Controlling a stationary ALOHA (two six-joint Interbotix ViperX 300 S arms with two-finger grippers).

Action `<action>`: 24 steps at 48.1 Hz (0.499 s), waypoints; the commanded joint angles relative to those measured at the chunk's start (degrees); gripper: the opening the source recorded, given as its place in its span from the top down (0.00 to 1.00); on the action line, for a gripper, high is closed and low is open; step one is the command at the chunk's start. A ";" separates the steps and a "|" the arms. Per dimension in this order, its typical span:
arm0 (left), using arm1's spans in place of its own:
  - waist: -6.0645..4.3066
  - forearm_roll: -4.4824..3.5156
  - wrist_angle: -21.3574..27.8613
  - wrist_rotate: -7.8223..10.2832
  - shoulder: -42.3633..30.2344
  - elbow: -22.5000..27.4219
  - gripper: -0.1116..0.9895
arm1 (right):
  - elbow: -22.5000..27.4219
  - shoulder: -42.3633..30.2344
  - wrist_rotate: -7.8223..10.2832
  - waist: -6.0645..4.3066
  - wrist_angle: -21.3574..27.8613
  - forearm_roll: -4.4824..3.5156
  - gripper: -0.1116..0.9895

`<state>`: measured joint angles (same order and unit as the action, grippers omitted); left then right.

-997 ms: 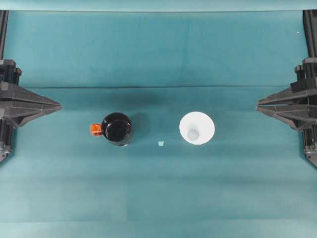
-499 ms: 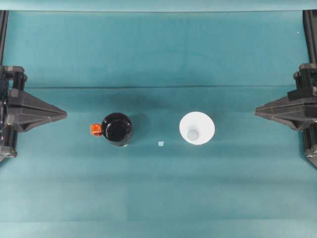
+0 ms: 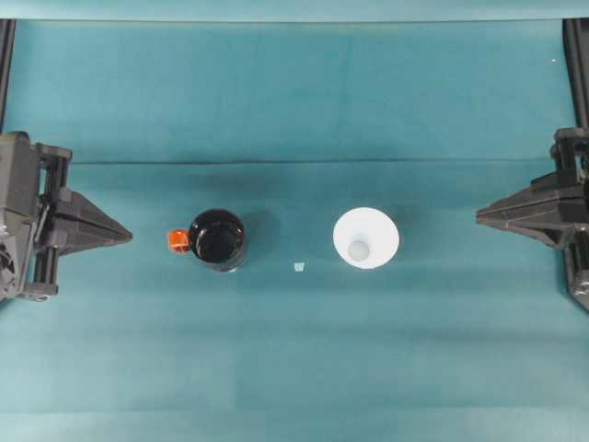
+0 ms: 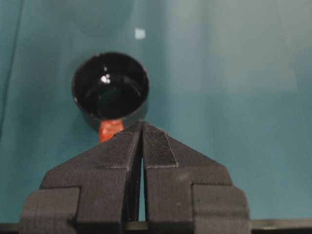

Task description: Put the paper cup into the moved red handle cup holder.

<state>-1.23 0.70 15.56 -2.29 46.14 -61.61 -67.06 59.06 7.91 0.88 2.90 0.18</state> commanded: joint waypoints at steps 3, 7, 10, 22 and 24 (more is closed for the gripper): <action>0.26 0.09 0.26 0.00 -0.97 1.58 0.87 | 1.05 -0.09 0.53 0.18 -0.09 0.18 1.00; 0.53 0.09 0.44 -0.26 -2.20 1.93 0.88 | 1.05 -0.09 0.53 0.18 0.00 0.18 1.00; 0.70 0.09 1.05 -1.14 -3.43 2.37 0.87 | 1.05 -0.09 0.62 0.18 0.00 0.18 1.00; 1.49 0.09 3.60 -5.27 -7.21 3.52 0.87 | 1.23 0.18 0.62 0.18 0.18 0.18 1.00; 1.49 0.09 3.60 -5.27 -7.29 3.52 0.87 | 1.23 0.26 0.62 0.18 0.44 0.18 1.00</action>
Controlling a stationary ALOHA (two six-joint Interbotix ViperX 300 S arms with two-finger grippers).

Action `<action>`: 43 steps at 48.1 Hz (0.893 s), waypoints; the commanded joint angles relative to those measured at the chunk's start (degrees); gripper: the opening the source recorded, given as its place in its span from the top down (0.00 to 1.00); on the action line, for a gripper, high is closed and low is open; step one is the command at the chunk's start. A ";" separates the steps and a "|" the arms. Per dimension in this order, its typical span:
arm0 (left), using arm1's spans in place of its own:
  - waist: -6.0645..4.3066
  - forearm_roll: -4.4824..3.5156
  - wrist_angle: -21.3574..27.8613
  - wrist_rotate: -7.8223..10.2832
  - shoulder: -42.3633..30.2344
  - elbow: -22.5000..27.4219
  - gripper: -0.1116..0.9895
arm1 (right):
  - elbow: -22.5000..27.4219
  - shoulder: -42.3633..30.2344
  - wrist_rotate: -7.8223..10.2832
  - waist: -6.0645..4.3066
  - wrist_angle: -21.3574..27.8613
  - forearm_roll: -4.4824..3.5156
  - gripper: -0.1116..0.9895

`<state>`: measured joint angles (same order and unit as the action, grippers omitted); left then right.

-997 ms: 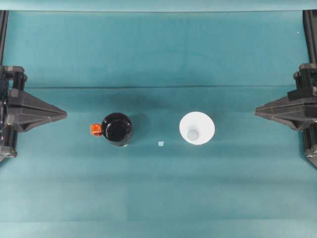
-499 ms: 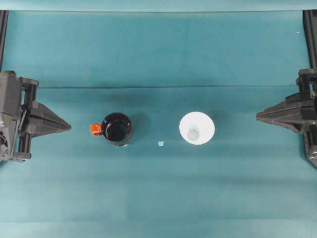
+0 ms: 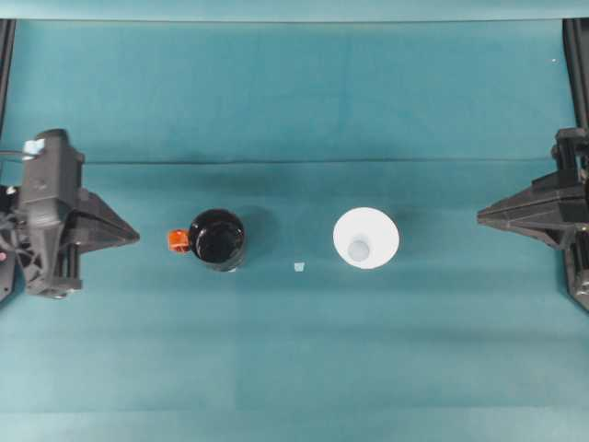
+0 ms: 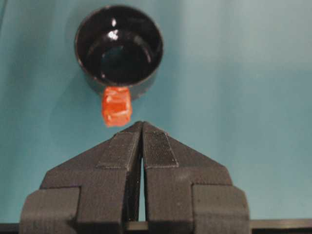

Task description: Put the paper cup into the moved red handle cup holder.

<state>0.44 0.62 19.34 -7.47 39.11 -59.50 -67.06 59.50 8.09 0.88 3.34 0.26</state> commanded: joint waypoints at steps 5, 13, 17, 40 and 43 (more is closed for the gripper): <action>-0.18 0.18 0.26 -0.09 -0.09 1.41 0.87 | 1.32 0.18 0.44 0.18 1.58 0.09 1.00; -0.18 0.18 0.18 -0.62 0.00 1.49 0.87 | 1.49 0.79 0.79 0.18 2.90 0.09 1.00; -0.09 0.09 0.18 -0.79 -0.09 1.58 0.80 | 1.49 1.05 1.05 0.18 3.34 0.09 1.00; 1.67 0.70 5.01 0.79 -8.09 5.54 0.04 | 1.67 1.76 1.14 0.18 4.75 0.09 1.00; 1.93 0.62 4.92 1.14 -10.99 7.03 0.02 | 1.67 1.67 1.14 0.09 5.27 0.09 1.00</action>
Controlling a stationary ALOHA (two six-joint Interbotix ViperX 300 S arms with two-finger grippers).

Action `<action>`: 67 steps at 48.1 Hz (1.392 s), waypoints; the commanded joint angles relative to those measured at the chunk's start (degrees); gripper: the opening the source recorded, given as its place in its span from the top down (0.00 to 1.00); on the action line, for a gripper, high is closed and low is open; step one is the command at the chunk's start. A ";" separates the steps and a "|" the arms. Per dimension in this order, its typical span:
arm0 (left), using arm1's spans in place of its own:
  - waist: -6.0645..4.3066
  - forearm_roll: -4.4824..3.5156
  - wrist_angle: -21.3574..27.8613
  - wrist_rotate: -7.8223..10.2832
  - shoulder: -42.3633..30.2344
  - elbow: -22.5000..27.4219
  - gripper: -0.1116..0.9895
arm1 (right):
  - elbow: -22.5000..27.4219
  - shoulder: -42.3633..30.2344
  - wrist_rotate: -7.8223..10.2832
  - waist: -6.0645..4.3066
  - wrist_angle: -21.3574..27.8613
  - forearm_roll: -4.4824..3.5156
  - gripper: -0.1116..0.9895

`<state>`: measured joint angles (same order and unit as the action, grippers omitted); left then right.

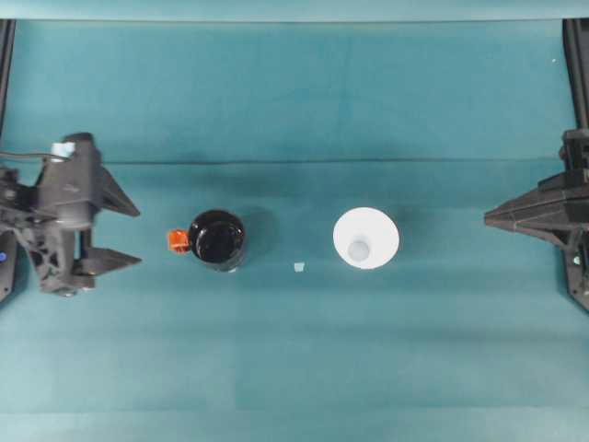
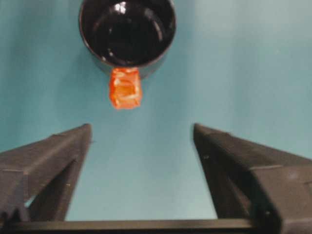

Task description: Put the paper cup into the moved red handle cup holder.

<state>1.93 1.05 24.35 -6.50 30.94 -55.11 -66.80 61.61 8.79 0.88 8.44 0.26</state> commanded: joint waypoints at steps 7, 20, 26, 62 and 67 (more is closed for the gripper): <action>0.79 0.18 -0.09 0.62 -9.32 5.63 0.02 | 1.41 -0.44 0.44 0.18 1.32 0.09 1.00; 1.41 0.26 -0.62 0.62 -15.21 6.33 0.03 | 1.32 -0.35 0.35 0.18 1.67 0.09 1.00; 2.20 0.26 -0.79 0.70 -15.56 6.33 0.03 | 1.41 -0.44 0.44 0.18 1.76 0.09 1.00; 2.64 0.26 -4.83 1.58 -22.06 6.68 0.03 | 1.23 -0.44 0.53 0.18 1.76 0.18 1.00; 2.64 0.26 -5.01 1.67 -22.06 6.77 0.03 | 1.23 -0.44 0.88 0.18 1.76 0.09 1.00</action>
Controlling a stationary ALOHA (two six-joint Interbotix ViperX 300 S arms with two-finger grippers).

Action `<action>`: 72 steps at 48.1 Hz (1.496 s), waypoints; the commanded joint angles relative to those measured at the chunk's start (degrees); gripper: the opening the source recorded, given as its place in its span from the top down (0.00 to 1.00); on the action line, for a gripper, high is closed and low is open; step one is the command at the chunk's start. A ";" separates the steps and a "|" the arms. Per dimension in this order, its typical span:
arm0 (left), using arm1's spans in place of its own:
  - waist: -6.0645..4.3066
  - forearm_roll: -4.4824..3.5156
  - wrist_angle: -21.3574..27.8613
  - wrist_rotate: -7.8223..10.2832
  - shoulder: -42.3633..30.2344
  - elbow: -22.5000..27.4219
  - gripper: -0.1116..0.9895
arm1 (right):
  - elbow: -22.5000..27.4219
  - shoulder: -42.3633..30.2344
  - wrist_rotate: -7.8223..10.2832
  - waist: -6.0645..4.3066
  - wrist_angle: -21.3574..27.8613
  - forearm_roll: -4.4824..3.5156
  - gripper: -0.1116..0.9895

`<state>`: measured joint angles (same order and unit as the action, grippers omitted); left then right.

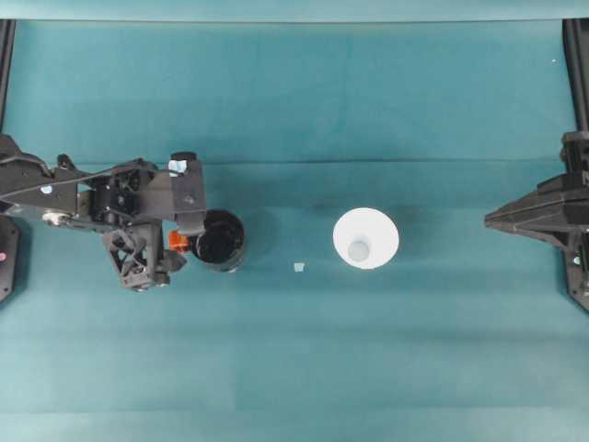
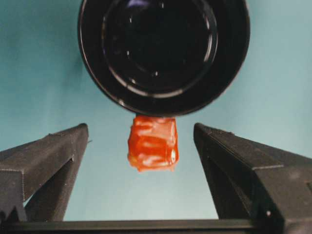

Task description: Put the paper cup into the moved red handle cup holder.

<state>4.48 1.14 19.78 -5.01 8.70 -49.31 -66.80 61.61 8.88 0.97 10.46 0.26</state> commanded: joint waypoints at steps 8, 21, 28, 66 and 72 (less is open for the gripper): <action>0.09 0.09 -0.35 1.05 0.18 0.97 0.03 | 1.14 -0.44 1.32 0.09 -0.26 0.09 1.00; 0.09 0.18 -0.18 1.14 0.18 0.88 0.03 | 1.14 -0.44 1.32 0.09 -0.26 0.09 1.00; 0.18 0.09 -0.18 1.14 0.18 0.88 0.03 | 1.05 -0.44 1.32 0.09 -0.26 0.09 1.00; -0.44 0.18 -1.05 2.37 0.35 0.53 0.64 | 1.05 -0.44 1.32 0.09 -0.26 0.09 1.00; -0.44 0.18 -0.97 2.37 0.35 0.53 0.64 | 1.05 -0.44 1.32 0.09 -0.26 0.09 1.00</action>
<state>4.22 1.14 18.98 -2.72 8.70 -49.31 -66.80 61.70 9.58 0.88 10.37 0.26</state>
